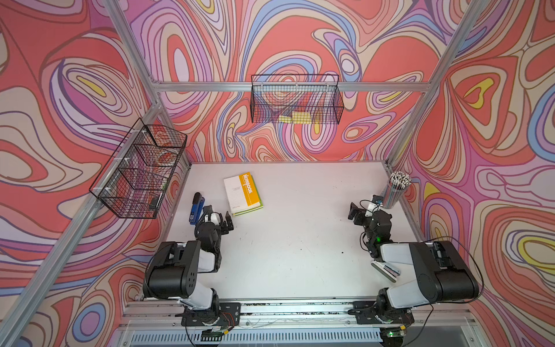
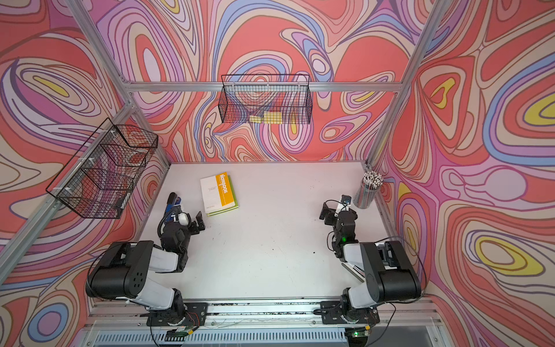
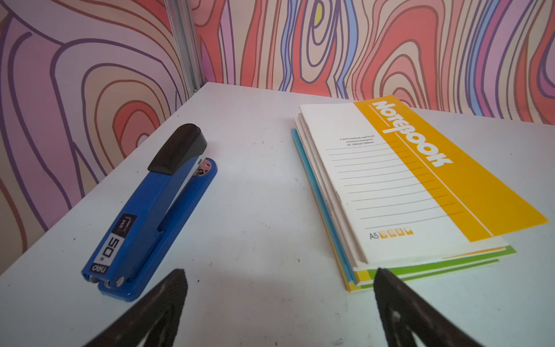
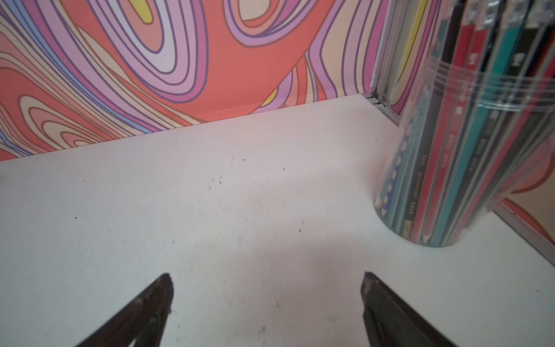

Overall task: Close the notebook
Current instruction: Reset both arms

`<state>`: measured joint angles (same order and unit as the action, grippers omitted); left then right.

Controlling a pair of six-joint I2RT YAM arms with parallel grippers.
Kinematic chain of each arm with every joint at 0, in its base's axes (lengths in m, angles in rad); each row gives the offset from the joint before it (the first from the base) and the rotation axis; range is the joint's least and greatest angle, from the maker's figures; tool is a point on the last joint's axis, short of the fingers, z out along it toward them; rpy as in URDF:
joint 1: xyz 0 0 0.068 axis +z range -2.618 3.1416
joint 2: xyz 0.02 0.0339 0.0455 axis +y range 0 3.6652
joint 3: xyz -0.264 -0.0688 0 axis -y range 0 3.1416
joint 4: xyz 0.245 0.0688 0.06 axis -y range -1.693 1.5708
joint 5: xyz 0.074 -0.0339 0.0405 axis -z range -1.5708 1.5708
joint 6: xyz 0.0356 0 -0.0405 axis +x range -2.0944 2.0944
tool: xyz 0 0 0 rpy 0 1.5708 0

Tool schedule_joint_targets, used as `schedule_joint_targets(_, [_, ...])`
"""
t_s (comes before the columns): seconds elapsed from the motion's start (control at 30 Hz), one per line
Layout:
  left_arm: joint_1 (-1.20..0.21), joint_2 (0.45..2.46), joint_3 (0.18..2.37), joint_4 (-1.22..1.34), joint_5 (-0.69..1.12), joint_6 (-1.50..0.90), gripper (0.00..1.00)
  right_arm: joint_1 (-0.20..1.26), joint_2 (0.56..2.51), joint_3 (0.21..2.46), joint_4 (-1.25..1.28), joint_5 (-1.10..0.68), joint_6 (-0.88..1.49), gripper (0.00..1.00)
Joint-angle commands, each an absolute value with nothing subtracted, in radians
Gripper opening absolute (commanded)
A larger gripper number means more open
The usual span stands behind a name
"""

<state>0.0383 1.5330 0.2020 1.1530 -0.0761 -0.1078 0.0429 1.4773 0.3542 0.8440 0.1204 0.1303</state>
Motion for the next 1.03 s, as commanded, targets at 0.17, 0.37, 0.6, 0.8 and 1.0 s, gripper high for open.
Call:
schedule_joint_targets(0.17, [0.037, 1.527, 0.280, 1.051, -0.051, -0.092, 1.00, 0.042, 1.725, 0.300, 1.333, 0.194, 0.015, 0.98])
schedule_joint_targets(0.37, [0.037, 1.527, 0.276, 1.056, -0.049, -0.092, 1.00, 0.032, 1.700, 0.447, 0.998, 0.253, 0.054, 0.98])
schedule_joint_targets(0.6, [0.036, 1.533, 0.225, 1.167, -0.009, -0.078, 1.00, 0.034, 1.702, 0.451, 0.994, 0.260, 0.049, 0.98])
schedule_joint_targets(0.8, [0.037, 1.531, 0.264, 1.079, -0.024, -0.081, 1.00, 0.034, 1.702, 0.451, 0.996, 0.260, 0.050, 0.98])
schedule_joint_targets(1.0, [0.037, 1.534, 0.258, 1.103, 0.002, -0.072, 1.00, 0.034, 1.703, 0.449, 0.999, 0.260, 0.050, 0.98])
